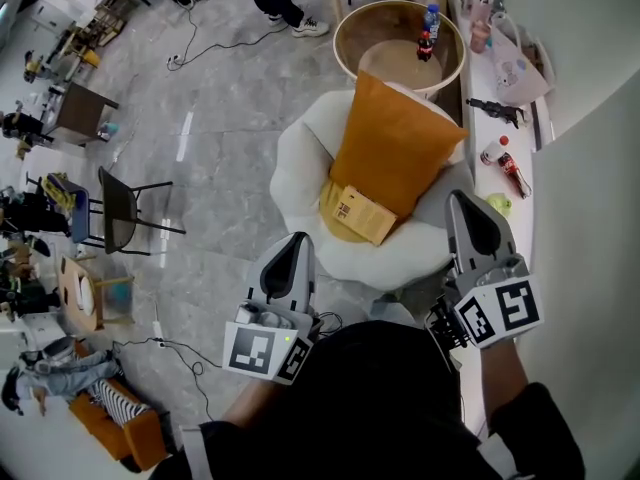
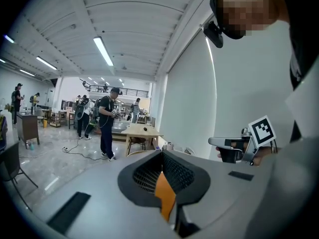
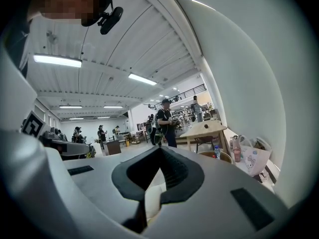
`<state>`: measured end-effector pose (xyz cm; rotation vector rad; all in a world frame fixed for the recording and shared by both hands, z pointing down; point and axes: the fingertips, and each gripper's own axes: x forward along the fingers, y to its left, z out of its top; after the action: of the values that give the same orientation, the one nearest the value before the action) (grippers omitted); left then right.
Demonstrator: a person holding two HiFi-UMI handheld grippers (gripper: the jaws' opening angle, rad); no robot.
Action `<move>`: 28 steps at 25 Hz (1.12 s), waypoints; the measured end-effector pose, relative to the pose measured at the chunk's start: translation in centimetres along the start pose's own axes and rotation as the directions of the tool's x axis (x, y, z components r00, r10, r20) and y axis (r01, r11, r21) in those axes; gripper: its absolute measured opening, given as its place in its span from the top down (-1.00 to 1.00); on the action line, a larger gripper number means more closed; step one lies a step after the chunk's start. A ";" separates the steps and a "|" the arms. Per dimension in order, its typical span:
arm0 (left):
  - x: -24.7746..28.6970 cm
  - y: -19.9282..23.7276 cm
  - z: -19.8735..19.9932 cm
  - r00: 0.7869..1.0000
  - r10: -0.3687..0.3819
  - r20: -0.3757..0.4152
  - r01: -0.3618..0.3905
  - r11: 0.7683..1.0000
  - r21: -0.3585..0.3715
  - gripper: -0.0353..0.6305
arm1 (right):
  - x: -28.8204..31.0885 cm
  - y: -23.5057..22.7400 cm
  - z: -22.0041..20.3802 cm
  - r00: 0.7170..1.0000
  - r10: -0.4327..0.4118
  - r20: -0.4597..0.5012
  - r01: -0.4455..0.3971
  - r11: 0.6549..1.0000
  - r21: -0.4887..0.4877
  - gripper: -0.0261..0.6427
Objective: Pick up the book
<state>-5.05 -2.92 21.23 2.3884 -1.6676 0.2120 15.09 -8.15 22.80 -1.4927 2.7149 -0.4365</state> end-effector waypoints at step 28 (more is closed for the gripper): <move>0.5 6.7 -2.4 0.998 0.014 -0.056 -0.015 0.999 -0.030 0.86 | 6.4 0.8 -3.6 0.995 0.004 -0.099 -0.010 0.998 -0.059 0.89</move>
<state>-11.12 -4.92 24.27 2.3272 -1.6519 0.2513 10.37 -12.23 26.82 -1.5146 2.8322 -0.4447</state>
